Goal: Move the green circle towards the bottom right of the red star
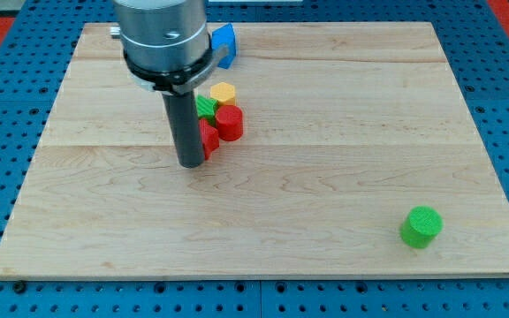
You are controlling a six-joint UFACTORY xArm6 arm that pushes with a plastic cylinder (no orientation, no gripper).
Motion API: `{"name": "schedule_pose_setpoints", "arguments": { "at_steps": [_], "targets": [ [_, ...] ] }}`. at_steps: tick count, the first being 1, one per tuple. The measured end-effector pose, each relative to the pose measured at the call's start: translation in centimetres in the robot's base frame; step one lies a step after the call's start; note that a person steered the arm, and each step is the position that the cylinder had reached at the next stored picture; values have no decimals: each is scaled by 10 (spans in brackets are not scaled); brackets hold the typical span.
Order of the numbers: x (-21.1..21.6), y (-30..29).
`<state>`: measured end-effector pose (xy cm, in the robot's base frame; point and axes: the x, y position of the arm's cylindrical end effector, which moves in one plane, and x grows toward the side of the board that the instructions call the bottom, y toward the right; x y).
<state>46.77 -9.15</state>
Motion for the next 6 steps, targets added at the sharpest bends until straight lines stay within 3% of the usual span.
{"name": "schedule_pose_setpoints", "arguments": {
  "at_steps": [1,2,5,6],
  "targets": [
    [22,7],
    [37,60],
    [22,218],
    [41,249]
  ]
}}
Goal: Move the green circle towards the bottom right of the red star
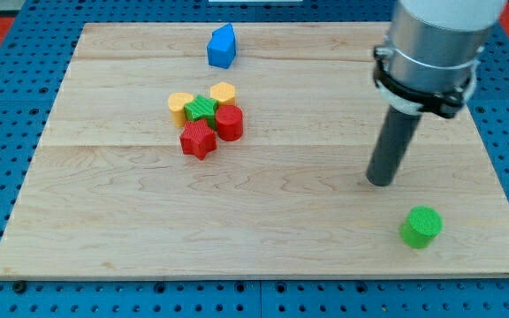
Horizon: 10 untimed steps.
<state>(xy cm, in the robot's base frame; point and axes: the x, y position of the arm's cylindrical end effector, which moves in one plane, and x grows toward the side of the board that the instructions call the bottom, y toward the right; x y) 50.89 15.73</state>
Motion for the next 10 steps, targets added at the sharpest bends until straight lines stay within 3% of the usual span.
{"name": "schedule_pose_setpoints", "arguments": {
  "at_steps": [1,3,4,5,8,10],
  "targets": [
    [41,8],
    [38,98],
    [82,103],
    [88,49],
    [3,-156],
    [-5,-248]
  ]
}}
